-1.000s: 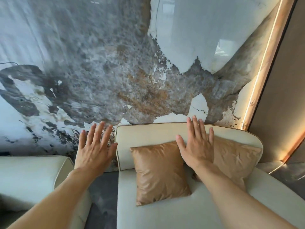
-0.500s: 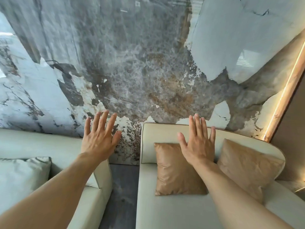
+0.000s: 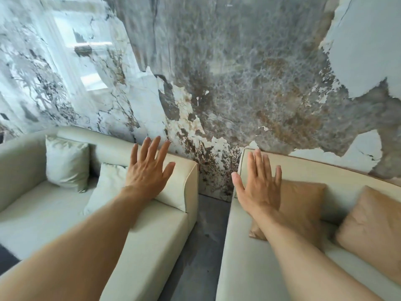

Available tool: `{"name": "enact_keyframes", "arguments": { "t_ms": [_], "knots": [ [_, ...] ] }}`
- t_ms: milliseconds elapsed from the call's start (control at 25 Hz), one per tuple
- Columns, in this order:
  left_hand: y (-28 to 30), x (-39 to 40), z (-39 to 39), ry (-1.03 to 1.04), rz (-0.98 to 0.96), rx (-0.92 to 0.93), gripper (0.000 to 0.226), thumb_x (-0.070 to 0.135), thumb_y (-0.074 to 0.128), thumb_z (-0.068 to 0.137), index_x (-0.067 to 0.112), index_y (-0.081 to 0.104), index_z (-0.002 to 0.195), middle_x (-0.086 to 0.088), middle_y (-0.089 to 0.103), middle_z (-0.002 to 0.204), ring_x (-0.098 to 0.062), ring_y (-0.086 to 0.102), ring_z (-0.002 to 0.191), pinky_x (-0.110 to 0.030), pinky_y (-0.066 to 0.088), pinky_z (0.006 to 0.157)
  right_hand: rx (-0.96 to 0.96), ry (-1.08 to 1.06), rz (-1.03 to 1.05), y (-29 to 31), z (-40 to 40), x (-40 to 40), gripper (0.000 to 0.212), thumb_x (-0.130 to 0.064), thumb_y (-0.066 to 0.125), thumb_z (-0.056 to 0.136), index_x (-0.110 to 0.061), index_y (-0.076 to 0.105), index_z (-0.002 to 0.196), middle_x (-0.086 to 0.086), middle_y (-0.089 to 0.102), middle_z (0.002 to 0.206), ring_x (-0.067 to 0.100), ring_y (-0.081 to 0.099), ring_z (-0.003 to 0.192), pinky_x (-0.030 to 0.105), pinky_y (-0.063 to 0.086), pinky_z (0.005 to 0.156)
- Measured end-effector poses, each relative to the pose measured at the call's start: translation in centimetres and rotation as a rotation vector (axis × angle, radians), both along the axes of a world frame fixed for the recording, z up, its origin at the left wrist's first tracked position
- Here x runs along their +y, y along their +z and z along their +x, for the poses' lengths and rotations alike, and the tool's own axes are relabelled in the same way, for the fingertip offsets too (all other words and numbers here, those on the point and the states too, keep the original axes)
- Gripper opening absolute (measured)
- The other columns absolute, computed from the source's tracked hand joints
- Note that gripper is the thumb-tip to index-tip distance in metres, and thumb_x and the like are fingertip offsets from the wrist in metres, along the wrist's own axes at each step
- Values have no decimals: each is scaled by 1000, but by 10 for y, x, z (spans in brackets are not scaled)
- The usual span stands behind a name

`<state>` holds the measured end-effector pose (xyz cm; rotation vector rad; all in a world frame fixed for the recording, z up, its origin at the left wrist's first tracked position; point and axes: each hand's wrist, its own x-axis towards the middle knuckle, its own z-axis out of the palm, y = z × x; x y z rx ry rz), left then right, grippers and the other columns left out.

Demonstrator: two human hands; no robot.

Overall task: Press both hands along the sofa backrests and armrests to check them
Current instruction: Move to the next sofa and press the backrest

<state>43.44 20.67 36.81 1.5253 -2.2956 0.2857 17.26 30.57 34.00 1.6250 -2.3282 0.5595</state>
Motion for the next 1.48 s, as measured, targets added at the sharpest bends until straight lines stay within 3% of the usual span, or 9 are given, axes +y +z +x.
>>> {"name": "enact_keyframes", "arguments": {
  "t_ms": [200,520,680,880,1240,1480],
  "knots": [
    [-7,-6,75,48,73,11,62,50,28,96,26,15,151,-1,11,162,-23,0,149,-46,-3,119,13,67,86,-8,87,-22,76,-62,2,88,-22,-3,153,-3,-6,162,15,-10,147,45,-14,114],
    [-39,-68,266,79,103,9,64,55,24,94,25,18,151,-3,15,161,-26,5,148,-49,1,119,72,66,147,-20,265,-85,78,-62,3,86,-21,2,152,-1,-1,162,17,-5,148,45,-12,115],
    [-46,-101,319,59,128,19,65,56,20,93,26,17,150,-3,16,161,-26,5,148,-49,1,119,96,29,187,-20,316,-106,74,-60,10,90,-21,2,152,-2,-3,162,16,-7,147,46,-12,115],
    [-56,-134,324,7,138,40,63,54,24,93,24,21,149,-5,18,160,-27,7,148,-50,4,119,95,9,223,-26,328,-127,72,-59,14,93,-20,3,152,-1,-3,162,16,-8,147,47,-10,116],
    [-57,-233,270,-40,142,-124,65,56,18,93,28,13,152,0,11,162,-23,2,149,-47,0,120,-86,-47,172,-62,281,-216,73,-59,13,92,-20,0,152,-1,-7,162,19,-9,148,47,-11,116],
    [-74,-304,209,-93,172,-164,82,66,4,84,24,28,150,-3,25,159,-26,15,148,-49,8,120,-179,-51,197,-103,235,-287,76,-61,3,89,-20,2,152,0,-3,162,19,-11,147,50,-14,116]
  ]
}}
